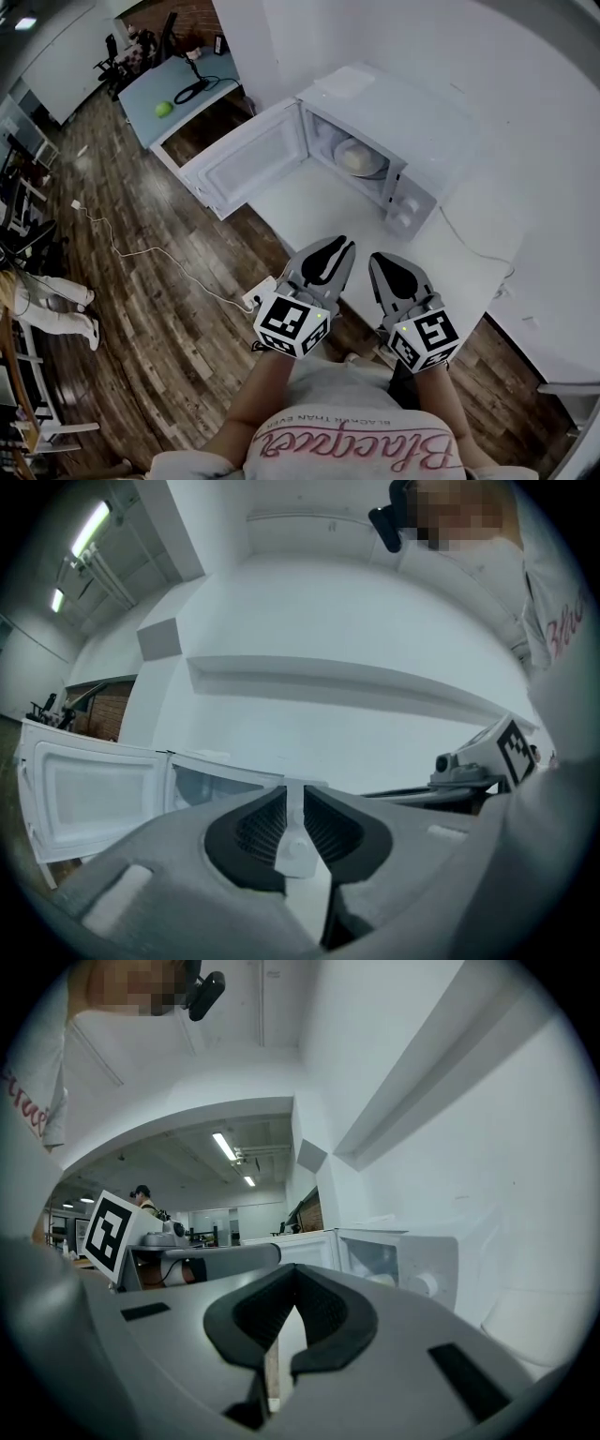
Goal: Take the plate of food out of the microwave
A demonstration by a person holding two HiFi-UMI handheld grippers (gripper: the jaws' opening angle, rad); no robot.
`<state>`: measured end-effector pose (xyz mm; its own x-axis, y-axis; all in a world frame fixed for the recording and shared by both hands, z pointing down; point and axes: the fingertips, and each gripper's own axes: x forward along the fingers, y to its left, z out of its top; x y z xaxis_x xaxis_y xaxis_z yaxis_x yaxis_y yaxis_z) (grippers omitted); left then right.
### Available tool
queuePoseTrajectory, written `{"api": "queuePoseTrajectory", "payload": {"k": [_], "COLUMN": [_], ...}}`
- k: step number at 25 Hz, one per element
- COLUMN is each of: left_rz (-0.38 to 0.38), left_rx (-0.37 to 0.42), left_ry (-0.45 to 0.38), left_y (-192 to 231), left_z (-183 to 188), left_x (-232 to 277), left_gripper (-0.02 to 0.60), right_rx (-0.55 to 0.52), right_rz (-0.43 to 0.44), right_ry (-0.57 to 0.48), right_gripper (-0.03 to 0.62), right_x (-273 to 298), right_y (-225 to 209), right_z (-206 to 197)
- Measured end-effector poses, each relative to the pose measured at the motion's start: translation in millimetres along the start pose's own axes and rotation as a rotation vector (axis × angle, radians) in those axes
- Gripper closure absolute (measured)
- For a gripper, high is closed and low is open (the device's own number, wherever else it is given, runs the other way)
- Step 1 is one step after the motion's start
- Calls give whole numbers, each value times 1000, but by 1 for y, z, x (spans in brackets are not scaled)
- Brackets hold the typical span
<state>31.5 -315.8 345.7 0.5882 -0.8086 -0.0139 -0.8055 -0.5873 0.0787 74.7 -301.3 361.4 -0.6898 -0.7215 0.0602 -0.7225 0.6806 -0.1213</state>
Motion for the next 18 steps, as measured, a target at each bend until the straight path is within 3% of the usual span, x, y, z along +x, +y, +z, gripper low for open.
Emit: {"api": "queuePoseTrajectory", "payload": {"k": [11,18], "left_rz": [-83,-125], "left_rx": [-33,-130], "left_ry": [18,41], "left_y": [56,96], "left_z": [5,2], "left_x": [26,46], "left_gripper": [574,574], "right_rx": [0,6], "right_rz": [-84,-155], "right_ry": [2,17], "right_gripper": [588,588], "right_x": [52,80], "right_y": [-8,-18], "right_z": [7,7]}}
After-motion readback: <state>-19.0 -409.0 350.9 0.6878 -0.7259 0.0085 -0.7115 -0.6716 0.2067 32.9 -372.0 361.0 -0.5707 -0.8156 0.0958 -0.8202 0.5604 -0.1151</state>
